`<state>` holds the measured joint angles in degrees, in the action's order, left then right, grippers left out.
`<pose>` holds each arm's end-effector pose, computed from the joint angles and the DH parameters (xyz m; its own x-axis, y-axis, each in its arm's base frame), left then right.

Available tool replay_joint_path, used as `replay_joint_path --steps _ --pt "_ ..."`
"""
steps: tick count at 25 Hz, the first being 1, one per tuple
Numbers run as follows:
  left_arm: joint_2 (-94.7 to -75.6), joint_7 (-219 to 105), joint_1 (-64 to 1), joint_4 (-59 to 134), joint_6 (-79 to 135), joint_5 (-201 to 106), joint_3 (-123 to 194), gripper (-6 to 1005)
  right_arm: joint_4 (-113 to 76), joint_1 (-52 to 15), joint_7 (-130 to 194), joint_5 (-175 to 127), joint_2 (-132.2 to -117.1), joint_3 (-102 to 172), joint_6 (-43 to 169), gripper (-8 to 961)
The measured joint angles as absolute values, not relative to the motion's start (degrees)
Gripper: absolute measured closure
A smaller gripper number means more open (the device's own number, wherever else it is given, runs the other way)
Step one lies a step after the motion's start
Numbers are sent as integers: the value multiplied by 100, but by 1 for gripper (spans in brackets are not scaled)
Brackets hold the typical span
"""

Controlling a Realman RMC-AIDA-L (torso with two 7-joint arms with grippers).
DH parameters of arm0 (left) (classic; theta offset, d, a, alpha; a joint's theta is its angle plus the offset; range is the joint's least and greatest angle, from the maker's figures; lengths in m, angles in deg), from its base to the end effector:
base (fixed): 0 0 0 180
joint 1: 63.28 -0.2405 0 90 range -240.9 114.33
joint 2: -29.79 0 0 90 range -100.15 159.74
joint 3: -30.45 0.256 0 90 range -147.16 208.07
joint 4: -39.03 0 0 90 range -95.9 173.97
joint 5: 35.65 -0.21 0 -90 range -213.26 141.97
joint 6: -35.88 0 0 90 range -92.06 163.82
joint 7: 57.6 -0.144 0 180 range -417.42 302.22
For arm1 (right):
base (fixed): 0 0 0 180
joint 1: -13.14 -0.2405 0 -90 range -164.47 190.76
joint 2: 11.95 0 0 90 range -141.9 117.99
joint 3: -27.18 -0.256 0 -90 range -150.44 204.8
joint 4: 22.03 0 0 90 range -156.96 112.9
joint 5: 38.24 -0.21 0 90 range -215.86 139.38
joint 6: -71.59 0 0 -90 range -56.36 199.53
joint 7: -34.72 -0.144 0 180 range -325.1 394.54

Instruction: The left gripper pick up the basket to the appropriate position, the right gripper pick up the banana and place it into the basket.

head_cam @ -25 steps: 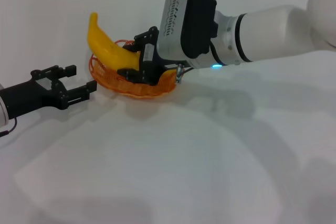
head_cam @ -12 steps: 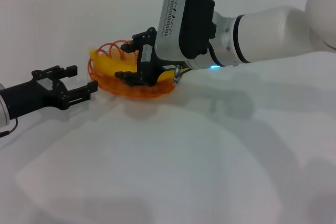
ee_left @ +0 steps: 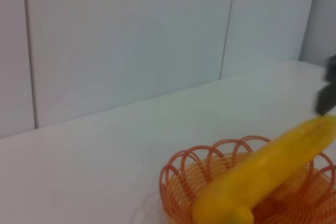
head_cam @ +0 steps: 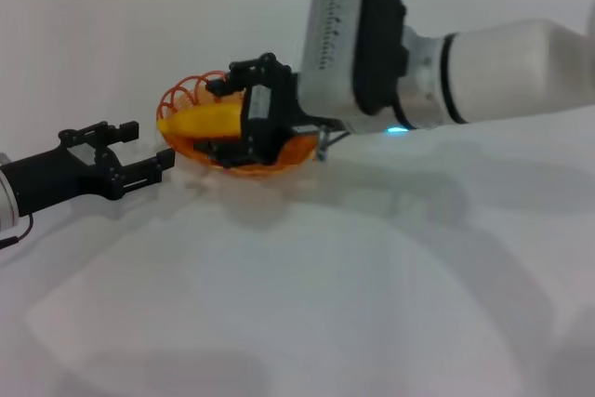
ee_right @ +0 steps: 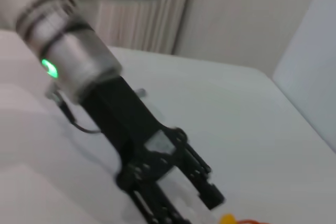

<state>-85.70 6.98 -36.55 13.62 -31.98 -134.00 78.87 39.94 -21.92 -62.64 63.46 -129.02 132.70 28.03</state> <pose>-0.3204 0.3397 -0.0076 0.8113 0.3232 0.4872 0.5420 -0.7283 -0.4193 0.1122 0.3625 -0.0985 0.9841 0.0873 -0.1548 0.0295 -0.9392 -0.3421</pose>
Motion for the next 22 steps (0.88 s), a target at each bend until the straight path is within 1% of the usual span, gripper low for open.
replay_joint_path --steps 5,12,17,22 --pt "-8570 642 -3683 1356 -3196 -13394 7841 258 4402 -1757 -6112 6328 -12895 12725 1978 245" --pt "-8583 613 -3700 1354 -3197 -13369 7835 258 4367 -1230 -5328 5642 -12885 11637 999 248" --pt "-8586 611 -3707 1354 -3197 -13351 7827 258 4106 -997 -5063 5557 -12885 10944 444 249" --pt "-8590 611 -3709 1355 -3197 -13348 7826 258 3691 -966 -4765 5408 -12879 10399 0 251"
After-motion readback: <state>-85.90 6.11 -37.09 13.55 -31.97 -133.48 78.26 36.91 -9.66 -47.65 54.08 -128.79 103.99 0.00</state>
